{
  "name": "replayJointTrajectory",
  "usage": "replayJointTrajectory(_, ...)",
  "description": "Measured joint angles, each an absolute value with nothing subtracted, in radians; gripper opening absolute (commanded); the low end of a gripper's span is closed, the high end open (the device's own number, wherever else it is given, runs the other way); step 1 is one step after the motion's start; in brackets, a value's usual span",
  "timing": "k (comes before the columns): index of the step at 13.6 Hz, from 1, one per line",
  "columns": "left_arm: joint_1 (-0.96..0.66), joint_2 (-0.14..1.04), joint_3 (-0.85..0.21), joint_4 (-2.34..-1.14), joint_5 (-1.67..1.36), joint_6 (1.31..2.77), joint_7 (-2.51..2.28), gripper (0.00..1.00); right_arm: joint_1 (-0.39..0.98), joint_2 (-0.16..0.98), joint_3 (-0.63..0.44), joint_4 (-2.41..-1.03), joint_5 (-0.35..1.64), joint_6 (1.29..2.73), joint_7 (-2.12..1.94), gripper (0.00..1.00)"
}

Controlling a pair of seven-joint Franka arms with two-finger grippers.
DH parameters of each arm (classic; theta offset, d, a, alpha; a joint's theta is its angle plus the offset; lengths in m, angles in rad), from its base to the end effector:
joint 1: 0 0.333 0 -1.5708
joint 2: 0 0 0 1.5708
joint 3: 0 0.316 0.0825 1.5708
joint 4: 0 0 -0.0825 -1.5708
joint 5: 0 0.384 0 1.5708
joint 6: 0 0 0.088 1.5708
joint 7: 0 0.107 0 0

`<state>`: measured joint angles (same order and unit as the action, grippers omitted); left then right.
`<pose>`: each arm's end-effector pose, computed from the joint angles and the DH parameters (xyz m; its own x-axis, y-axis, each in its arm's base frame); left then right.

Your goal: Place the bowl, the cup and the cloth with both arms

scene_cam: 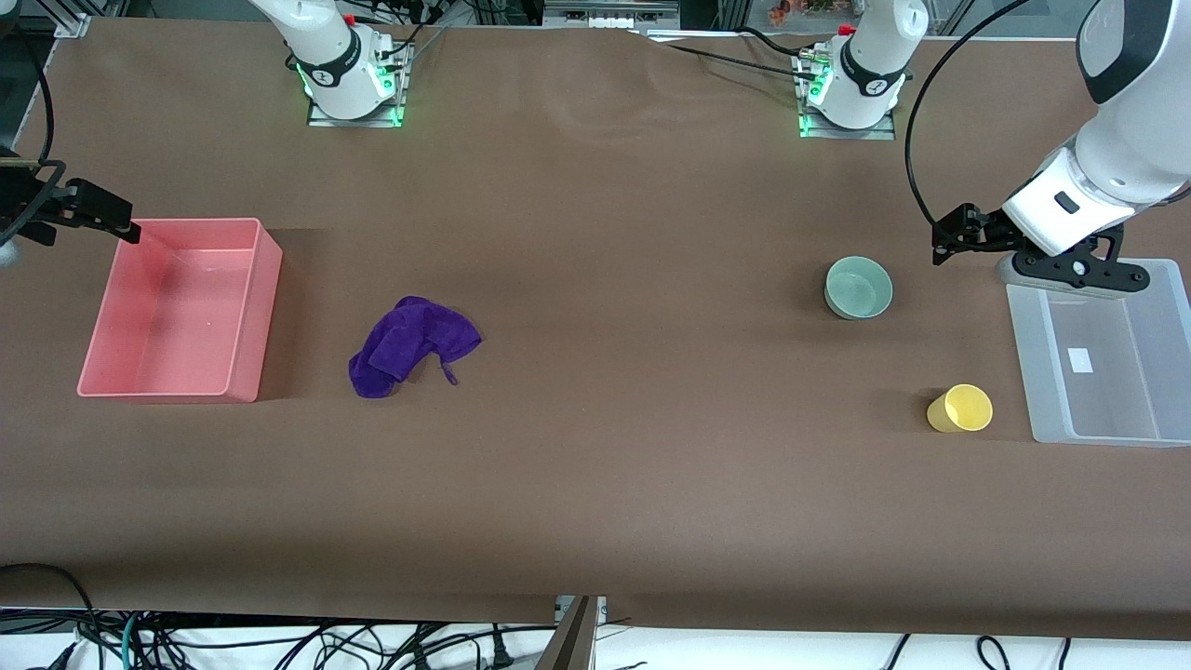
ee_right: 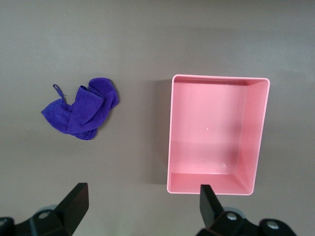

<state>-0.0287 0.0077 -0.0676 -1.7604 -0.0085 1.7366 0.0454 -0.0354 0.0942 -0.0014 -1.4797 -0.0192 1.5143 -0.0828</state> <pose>0.5596 -0.0547 0.5443 0.9897 -0.1398 -0.0310 -0.1395 -0.9902 0.0103 0.5771 -0.0234 0.6091 0.9971 0.0450 -0.0609 0.0459 -0.9988 0.0143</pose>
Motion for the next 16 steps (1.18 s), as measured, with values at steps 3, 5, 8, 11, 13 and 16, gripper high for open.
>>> replayJointTrajectory(3, -0.028, 0.008, -0.066, -1.762, -0.009, 1.737, 0.045, 1.0, -0.035, 0.094, -0.001, -1.48, -0.019, 1.514, -0.083, 1.0)
replayJointTrajectory(5, -0.028, 0.008, -0.065, -1.762, -0.009, 1.737, 0.045, 1.0, -0.035, 0.094, -0.001, -1.48, -0.019, 1.514, -0.083, 1.0)
replayJointTrajectory(8, -0.028, 0.008, -0.065, -1.763, -0.009, 1.731, 0.045, 1.0, -0.035, 0.094, -0.001, -1.48, -0.019, 1.514, -0.083, 1.0)
replayJointTrajectory(11, -0.028, 0.018, -0.064, -1.774, -0.009, 1.605, 0.045, 1.0, -0.035, 0.094, -0.001, -1.48, -0.019, 1.515, -0.083, 1.0)
replayJointTrajectory(13, -0.019, 0.031, -0.063, -1.793, -0.008, 1.556, 0.045, 1.0, -0.035, 0.094, -0.001, -1.48, -0.019, 1.515, -0.083, 1.0)
replayJointTrajectory(16, 0.028, 0.064, -0.061, -1.863, -0.008, 1.59, 0.046, 1.0, -0.035, 0.094, -0.002, -1.48, -0.019, 1.515, -0.083, 1.0)
